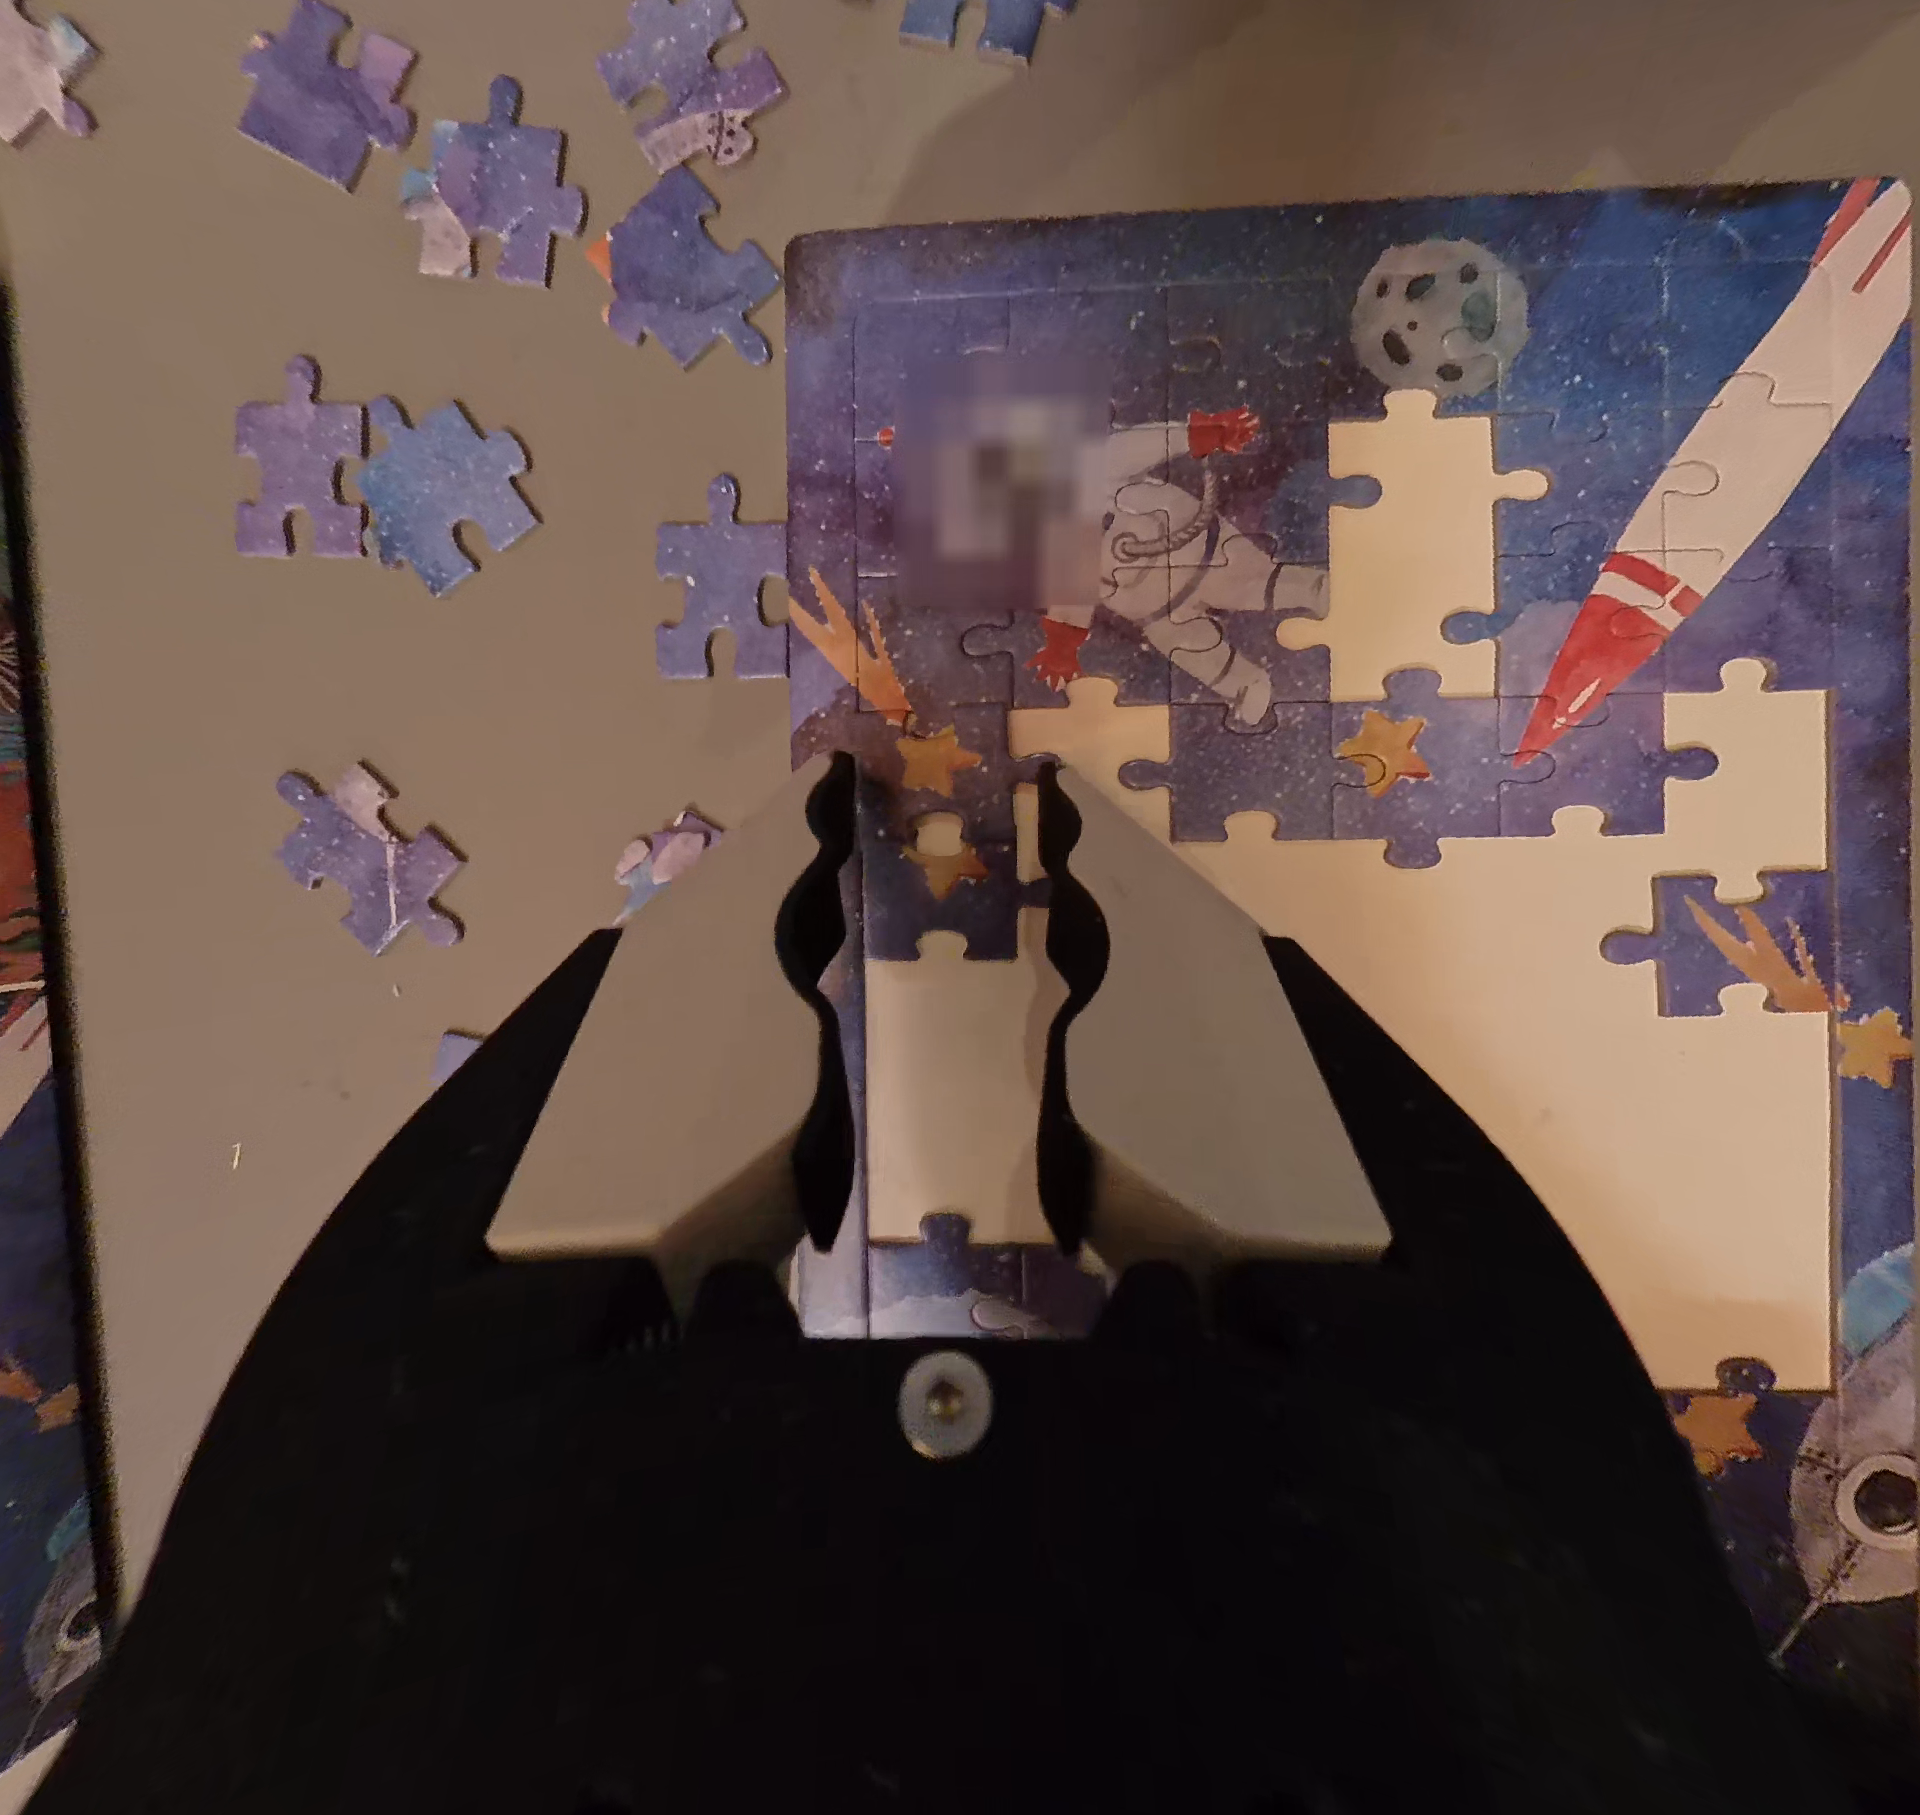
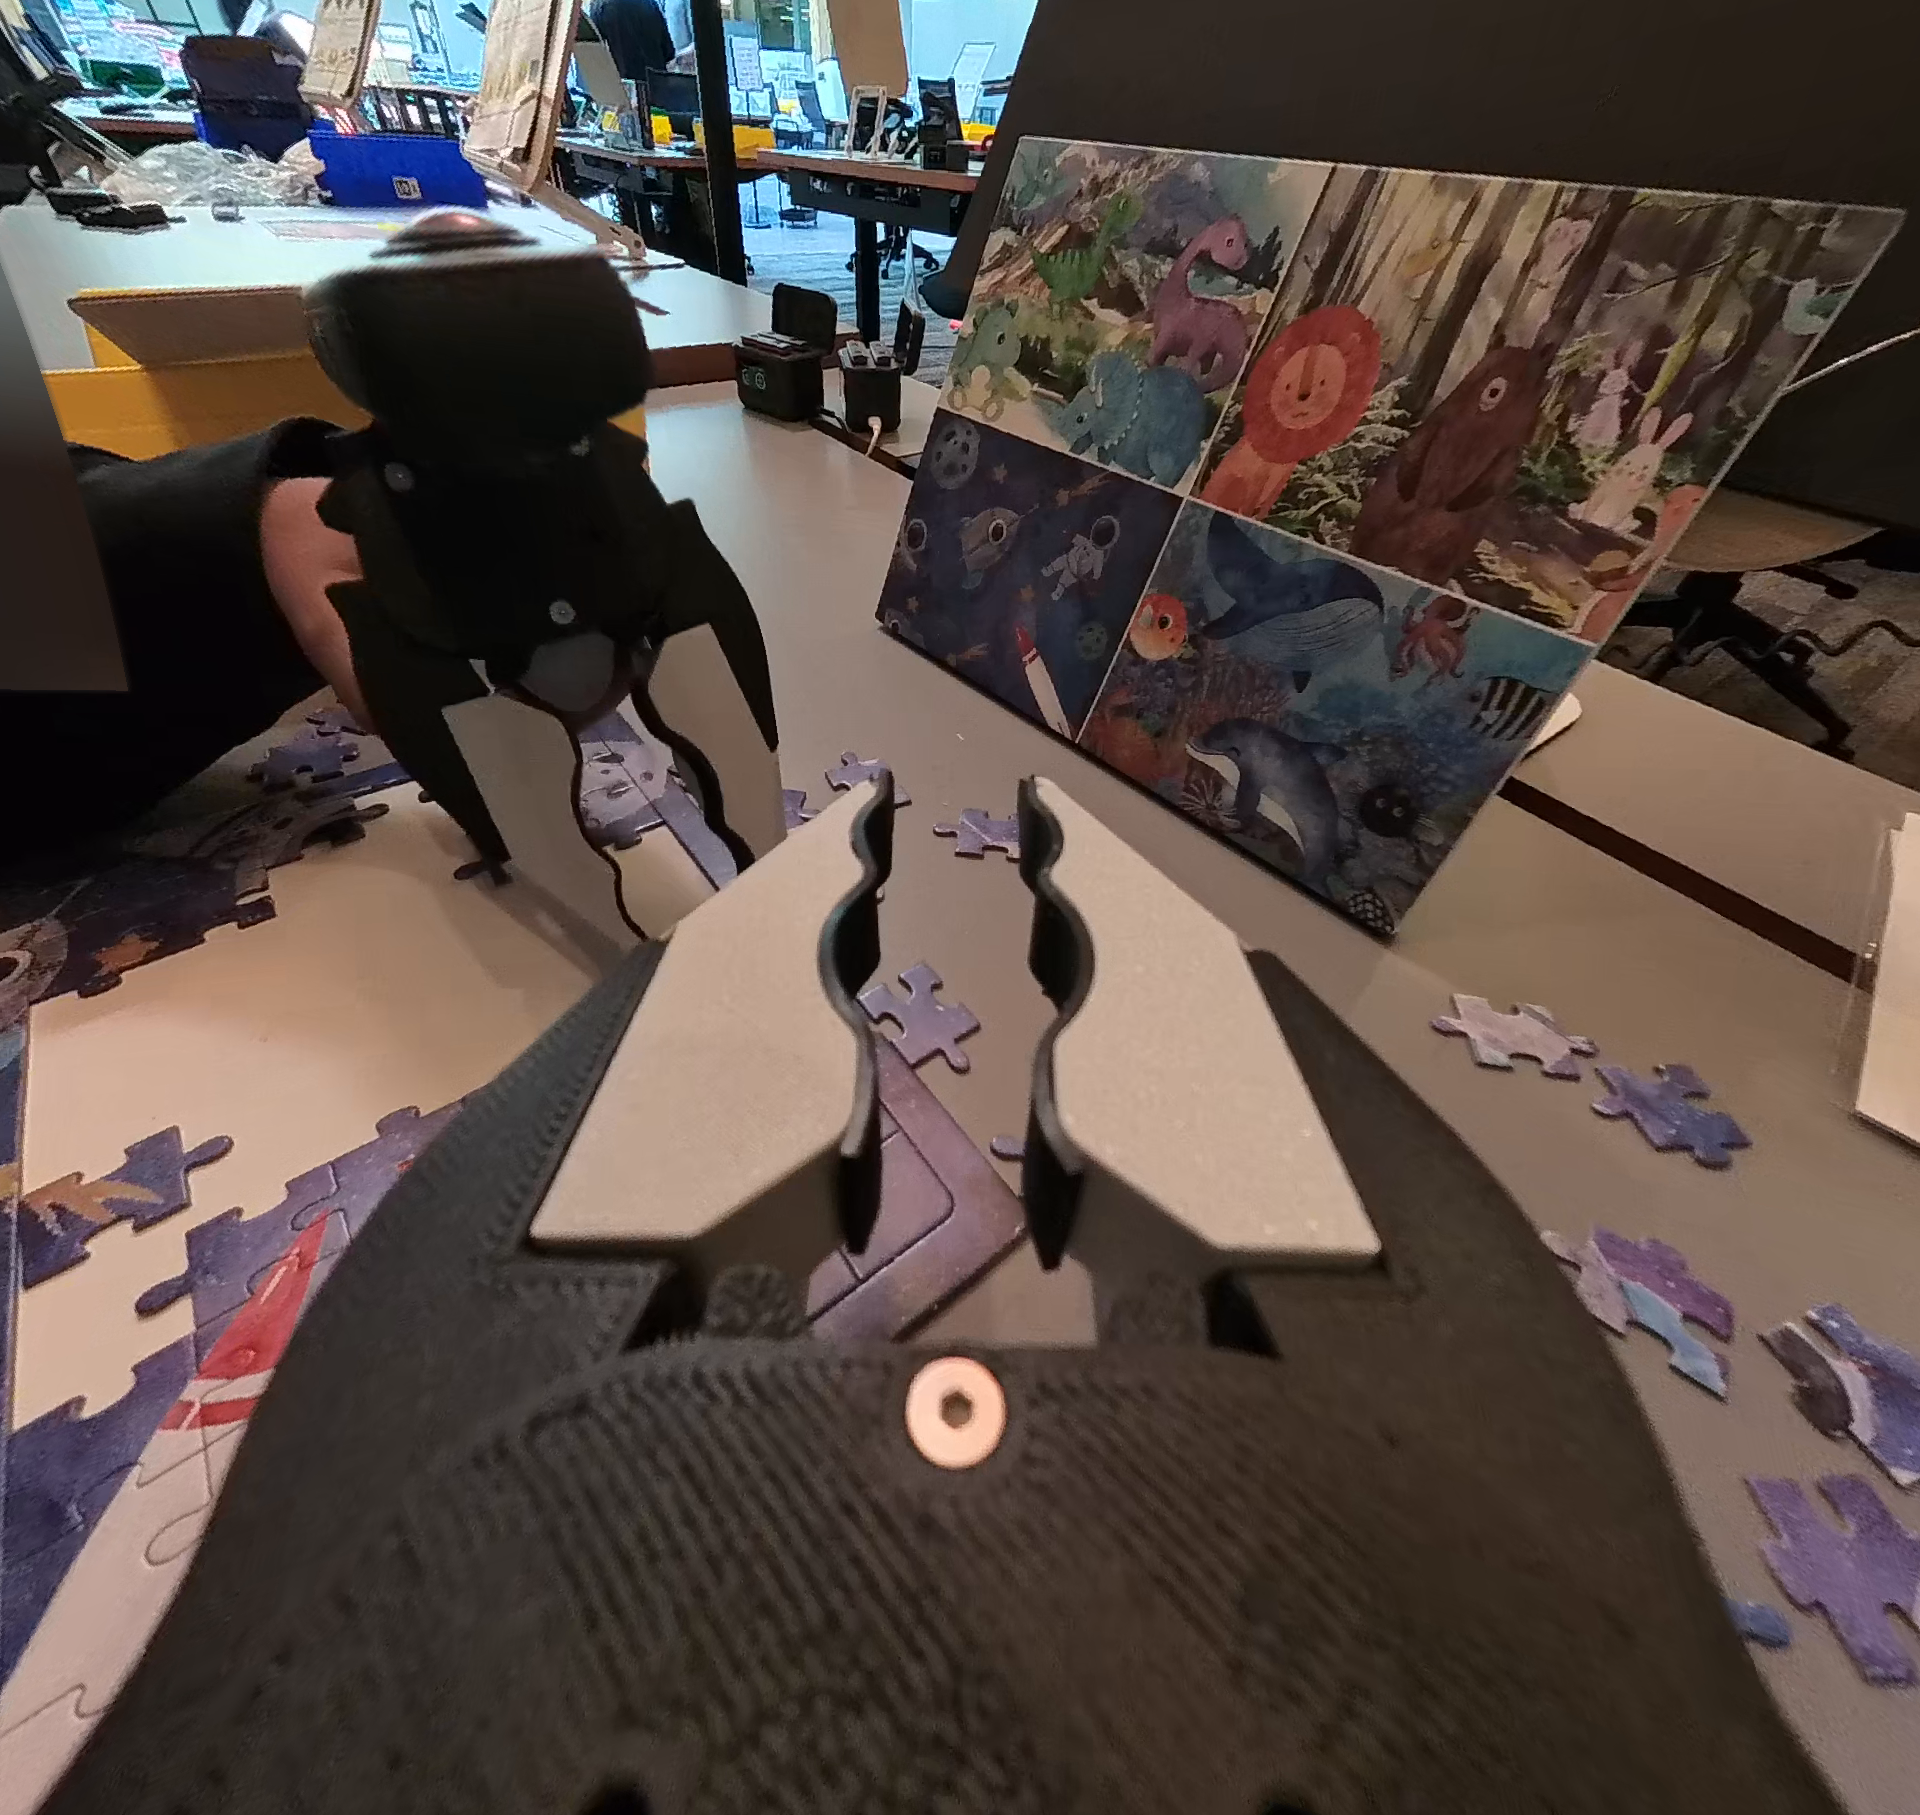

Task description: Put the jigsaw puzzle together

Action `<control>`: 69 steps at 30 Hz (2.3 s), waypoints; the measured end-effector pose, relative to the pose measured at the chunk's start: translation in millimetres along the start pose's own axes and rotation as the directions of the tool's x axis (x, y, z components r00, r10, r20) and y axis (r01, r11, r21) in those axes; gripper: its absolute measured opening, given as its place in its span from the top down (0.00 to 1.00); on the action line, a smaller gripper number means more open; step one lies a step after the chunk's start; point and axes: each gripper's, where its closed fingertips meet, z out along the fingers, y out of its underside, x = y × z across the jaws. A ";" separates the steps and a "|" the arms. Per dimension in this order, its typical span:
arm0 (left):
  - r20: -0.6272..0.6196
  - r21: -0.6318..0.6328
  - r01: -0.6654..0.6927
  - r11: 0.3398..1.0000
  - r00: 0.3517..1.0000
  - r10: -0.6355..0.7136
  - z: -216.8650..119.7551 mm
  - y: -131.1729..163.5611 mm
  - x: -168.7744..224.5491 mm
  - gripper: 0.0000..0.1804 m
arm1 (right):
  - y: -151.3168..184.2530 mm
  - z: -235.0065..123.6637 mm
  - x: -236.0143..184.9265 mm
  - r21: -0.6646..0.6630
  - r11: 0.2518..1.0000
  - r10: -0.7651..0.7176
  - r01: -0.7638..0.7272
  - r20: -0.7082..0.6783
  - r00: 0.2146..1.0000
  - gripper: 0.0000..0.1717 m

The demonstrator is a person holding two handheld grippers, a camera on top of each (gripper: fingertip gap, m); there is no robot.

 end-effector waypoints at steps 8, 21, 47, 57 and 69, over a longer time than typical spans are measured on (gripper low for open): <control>0.040 0.023 0.064 0.998 0.997 -0.065 3.5 -4.8 -3.6 0.80 | 1.5 1.3 -1.8 -0.008 1.000 -0.003 0.003 0.005 1.000 0.87; 0.023 -0.016 0.071 0.997 0.997 -0.071 9.0 1.4 1.1 0.81 | 1.6 1.5 -3.1 -0.010 1.000 -0.005 0.005 0.009 1.000 0.87; 0.063 0.038 0.148 0.988 0.987 -0.150 -3.3 4.0 -11.6 0.91 | 7.3 4.9 -6.5 -0.039 0.999 -0.021 0.021 0.016 1.000 0.87; 0.000 0.058 0.149 0.987 0.989 -0.150 -12.8 20.1 2.1 0.81 | 19.1 11.8 -13.2 -0.092 0.995 -0.045 0.048 0.038 0.998 0.87; 0.052 0.002 0.100 0.995 0.994 -0.100 -5.5 24.5 4.3 0.79 | 70.5 35.4 -55.1 -0.308 0.924 -0.181 0.228 0.175 0.968 0.84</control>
